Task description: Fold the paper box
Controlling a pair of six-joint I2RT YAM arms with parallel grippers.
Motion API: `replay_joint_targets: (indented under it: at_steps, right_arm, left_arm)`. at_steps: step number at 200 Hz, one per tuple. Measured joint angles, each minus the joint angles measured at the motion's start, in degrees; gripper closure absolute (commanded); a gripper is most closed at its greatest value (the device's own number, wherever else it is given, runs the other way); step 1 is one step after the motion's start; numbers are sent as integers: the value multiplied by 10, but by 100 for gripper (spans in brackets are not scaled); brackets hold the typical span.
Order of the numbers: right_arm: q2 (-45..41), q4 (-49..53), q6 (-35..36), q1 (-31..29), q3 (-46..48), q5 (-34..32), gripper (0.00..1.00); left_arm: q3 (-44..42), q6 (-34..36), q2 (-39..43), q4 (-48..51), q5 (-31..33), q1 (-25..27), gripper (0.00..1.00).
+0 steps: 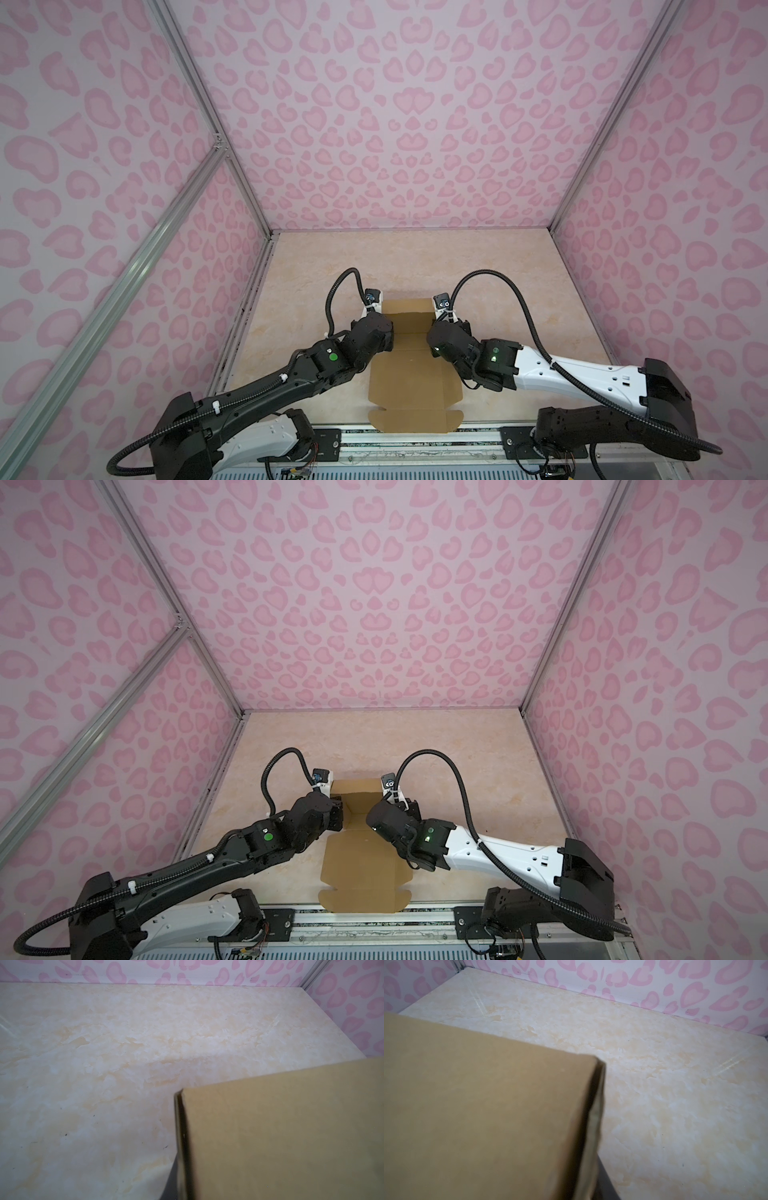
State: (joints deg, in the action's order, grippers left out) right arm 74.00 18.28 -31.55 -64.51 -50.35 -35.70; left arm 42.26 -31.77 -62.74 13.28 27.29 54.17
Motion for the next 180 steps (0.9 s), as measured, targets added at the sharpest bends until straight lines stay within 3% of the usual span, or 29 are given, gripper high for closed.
replay_joint_targets:
  at_steps: [80,180]
  right_arm:
    - [11,61,-64,0,-29,-50,100]
    - [44,154,-106,8,-93,-63,100]
  left_arm:
    - [48,-34,-31,40,16,15,96]
    - [95,-69,-67,77,27,24,96]
